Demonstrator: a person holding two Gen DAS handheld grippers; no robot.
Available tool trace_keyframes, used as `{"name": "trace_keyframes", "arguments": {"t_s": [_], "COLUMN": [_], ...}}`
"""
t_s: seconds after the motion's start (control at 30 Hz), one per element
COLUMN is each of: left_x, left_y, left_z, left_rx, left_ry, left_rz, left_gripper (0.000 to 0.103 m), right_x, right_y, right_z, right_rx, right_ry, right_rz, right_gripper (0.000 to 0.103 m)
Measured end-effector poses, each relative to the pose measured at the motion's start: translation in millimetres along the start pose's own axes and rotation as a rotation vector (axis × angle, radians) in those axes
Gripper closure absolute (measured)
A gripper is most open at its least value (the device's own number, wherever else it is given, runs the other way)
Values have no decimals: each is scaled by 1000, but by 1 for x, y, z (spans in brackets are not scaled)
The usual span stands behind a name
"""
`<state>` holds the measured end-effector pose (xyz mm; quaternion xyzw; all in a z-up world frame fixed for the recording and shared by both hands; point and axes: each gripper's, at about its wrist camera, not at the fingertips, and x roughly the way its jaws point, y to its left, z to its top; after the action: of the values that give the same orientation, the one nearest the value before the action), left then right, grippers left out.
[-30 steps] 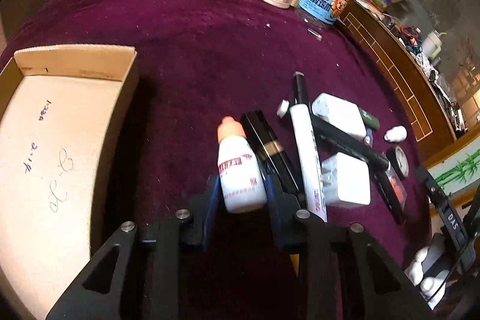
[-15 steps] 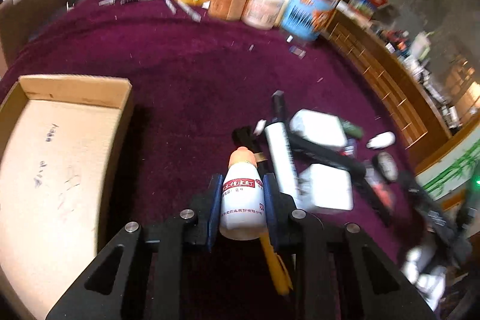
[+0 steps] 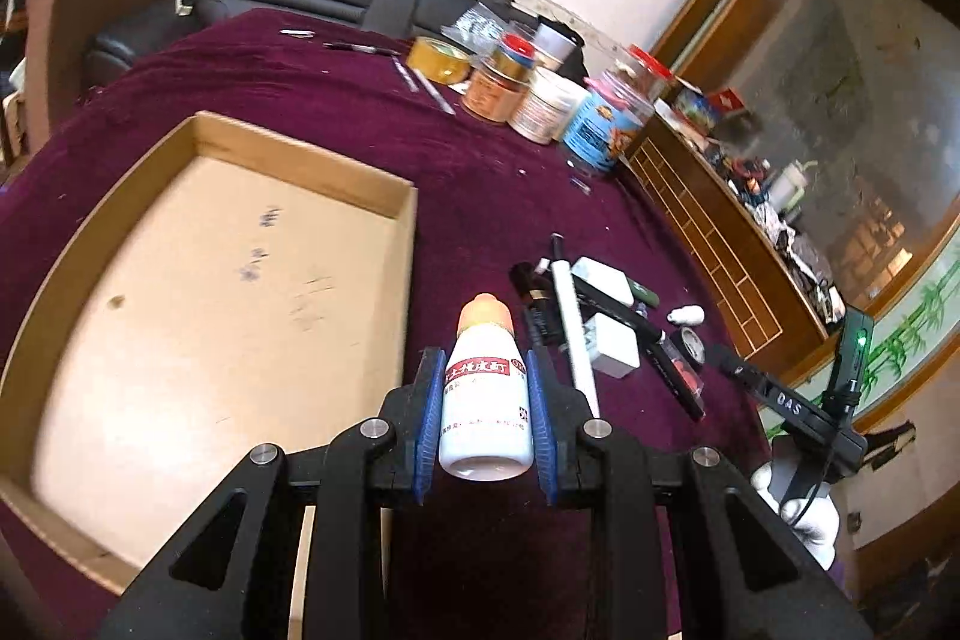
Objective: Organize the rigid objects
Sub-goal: 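Grasp the white orange-capped bottle with the left tool while the right tool grasps the curved white marker, then carry the bottle and white marker into the cardboard tray while both tools open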
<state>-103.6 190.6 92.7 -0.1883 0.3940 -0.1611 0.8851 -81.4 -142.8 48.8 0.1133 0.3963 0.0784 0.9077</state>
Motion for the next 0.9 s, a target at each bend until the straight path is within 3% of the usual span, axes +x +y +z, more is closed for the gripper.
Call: {"name": "trace_keyframes", "arguments": {"t_s": [0.03,0.07,0.13,0.17,0.33,0.5,0.6,0.63,0.9], "left_x": [-5,-7,-16,-19,-35,-37,-36,-35,-36], "left_y": [5,7,12,13,29,43,45,46,53], "left_z": [-1,-2,-6,-6,-9,-8,-12,-12,-4], "left_rx": [-10,-15,-18,-18,-31,-55,-61,-65,-71], "left_ry": [-11,-19,-43,-50,-78,-90,-86,-82,-81], "left_rz": [0,-2,-1,2,7,5,0,-1,-8], "left_gripper": [80,80,80,80,80,80,80,80,80], "right_x": [7,12,27,33,58,85,94,92,50], "right_y": [14,23,42,49,69,80,79,77,72], "right_z": [-2,-4,-10,-13,-20,-11,-8,-7,-6], "right_rx": [-18,-28,-49,-53,-34,-14,-1,13,73], "right_ry": [33,54,113,131,203,239,235,234,185], "right_rz": [51,78,126,138,157,121,71,76,190], "right_gripper": [16,31,51,57,59,60,86,91,91]}}
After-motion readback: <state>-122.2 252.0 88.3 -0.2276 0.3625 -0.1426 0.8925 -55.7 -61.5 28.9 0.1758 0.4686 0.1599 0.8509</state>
